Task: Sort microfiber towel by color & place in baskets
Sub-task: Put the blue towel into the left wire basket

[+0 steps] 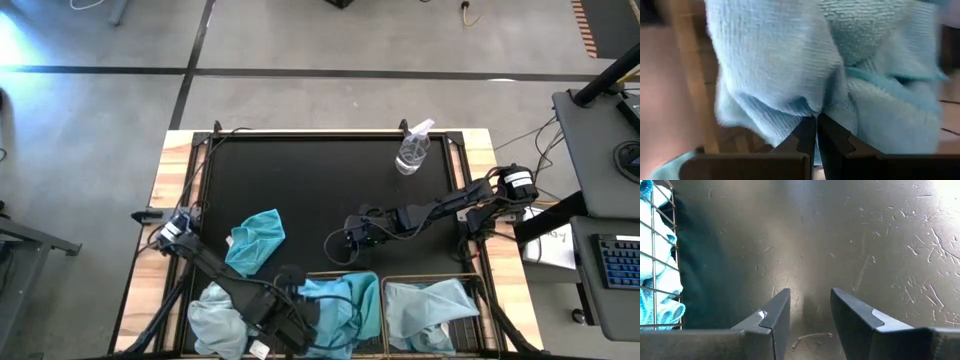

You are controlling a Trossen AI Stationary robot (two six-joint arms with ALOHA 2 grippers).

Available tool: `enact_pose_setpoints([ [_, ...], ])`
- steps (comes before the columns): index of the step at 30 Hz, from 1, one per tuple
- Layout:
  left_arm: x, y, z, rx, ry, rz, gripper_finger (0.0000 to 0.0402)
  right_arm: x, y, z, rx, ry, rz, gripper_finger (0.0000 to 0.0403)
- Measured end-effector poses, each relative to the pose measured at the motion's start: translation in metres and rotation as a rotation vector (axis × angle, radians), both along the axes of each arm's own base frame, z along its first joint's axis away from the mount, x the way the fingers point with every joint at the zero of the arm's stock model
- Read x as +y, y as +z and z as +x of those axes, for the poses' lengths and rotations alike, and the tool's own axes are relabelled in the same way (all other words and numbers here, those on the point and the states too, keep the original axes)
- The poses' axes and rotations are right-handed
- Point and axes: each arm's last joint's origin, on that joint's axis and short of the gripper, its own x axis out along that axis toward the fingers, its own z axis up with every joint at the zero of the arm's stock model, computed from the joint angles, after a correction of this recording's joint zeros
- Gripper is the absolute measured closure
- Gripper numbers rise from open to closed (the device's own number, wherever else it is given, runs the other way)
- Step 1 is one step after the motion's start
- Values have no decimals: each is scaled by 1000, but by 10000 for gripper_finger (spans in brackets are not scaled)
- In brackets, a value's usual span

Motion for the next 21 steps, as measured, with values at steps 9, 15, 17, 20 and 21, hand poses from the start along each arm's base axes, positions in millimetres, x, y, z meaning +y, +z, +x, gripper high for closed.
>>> enact_pose_setpoints([
  [9,12,-11,-4,-59,-51,-89,402,0,0,0,1,6,-5,268],
  [15,32,-29,-13,-141,-44,-257,402,0,0,0,2,7,-5,268],
  [17,40,-34,-19,-161,-20,-282,402,0,0,0,2,7,-5,268],
  [20,50,-38,-29,-214,-24,-312,402,0,0,0,2,7,-5,268],
  [21,52,-38,-32,-237,-39,-322,402,0,0,0,2,7,-5,268],
])
